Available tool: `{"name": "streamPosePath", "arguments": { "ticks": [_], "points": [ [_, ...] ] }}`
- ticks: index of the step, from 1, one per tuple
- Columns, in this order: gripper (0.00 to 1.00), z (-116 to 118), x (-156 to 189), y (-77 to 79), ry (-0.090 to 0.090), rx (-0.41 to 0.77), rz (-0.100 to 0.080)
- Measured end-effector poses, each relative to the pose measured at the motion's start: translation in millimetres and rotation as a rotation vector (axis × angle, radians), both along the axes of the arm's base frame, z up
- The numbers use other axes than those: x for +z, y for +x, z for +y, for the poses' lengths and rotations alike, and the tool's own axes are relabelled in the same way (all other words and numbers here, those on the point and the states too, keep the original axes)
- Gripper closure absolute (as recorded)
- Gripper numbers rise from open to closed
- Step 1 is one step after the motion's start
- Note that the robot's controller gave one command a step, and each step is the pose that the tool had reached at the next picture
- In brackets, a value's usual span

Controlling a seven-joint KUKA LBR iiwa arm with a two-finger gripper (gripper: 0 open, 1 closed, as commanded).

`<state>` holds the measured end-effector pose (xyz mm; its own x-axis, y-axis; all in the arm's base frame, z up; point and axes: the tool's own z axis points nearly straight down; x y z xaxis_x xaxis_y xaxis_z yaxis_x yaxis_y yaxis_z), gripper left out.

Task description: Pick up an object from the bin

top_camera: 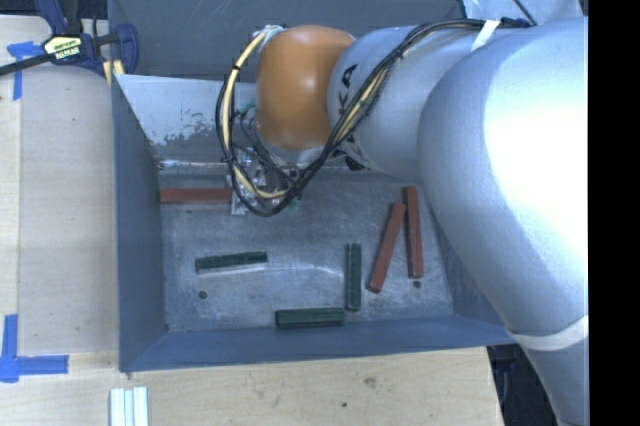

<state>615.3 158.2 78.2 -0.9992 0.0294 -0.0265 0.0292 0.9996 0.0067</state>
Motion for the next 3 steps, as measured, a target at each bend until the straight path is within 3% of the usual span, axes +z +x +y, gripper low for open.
{"name": "streamPosePath", "arguments": {
  "ticks": [1,2,3],
  "points": [
    [1.0,0.0,0.0,0.0,0.0,0.0,0.0],
    [0.0,5.8,79.4,-10.0,-0.006,0.009,0.028],
    [0.0,11.6,145.8,-10.7,-0.004,0.014,0.02]
  ]
}}
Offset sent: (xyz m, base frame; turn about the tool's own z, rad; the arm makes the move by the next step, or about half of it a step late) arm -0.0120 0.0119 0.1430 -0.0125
